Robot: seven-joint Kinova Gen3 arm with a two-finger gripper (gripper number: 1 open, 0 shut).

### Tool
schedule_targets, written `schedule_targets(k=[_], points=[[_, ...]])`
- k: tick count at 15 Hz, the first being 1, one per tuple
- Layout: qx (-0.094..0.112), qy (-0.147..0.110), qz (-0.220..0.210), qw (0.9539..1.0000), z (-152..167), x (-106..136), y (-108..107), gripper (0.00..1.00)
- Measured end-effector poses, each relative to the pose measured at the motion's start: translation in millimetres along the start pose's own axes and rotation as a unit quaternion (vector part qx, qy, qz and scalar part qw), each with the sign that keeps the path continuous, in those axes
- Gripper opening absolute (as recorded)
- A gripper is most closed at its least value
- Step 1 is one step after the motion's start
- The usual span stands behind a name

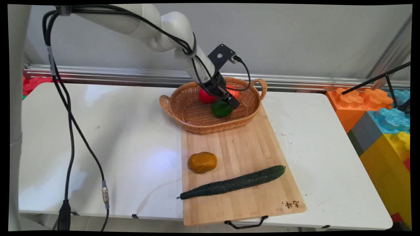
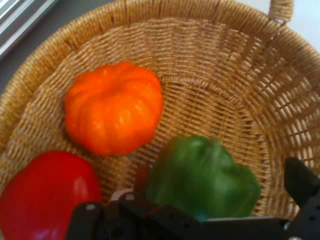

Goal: Pick up the cucumber from the cutting board

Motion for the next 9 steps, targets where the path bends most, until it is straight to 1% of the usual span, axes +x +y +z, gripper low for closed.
schedule_targets(k=[2,6,7,9], points=[[-0.002,0.004,0.003,1.0,-3,5,6,1.0],[-0.007,0.017,0.021,0.9996,-17,26,26,1.0],[-0.01,0.021,0.028,0.9993,-23,33,33,1.0],[-0.023,0.023,0.043,0.9985,-40,45,54,1.0]])
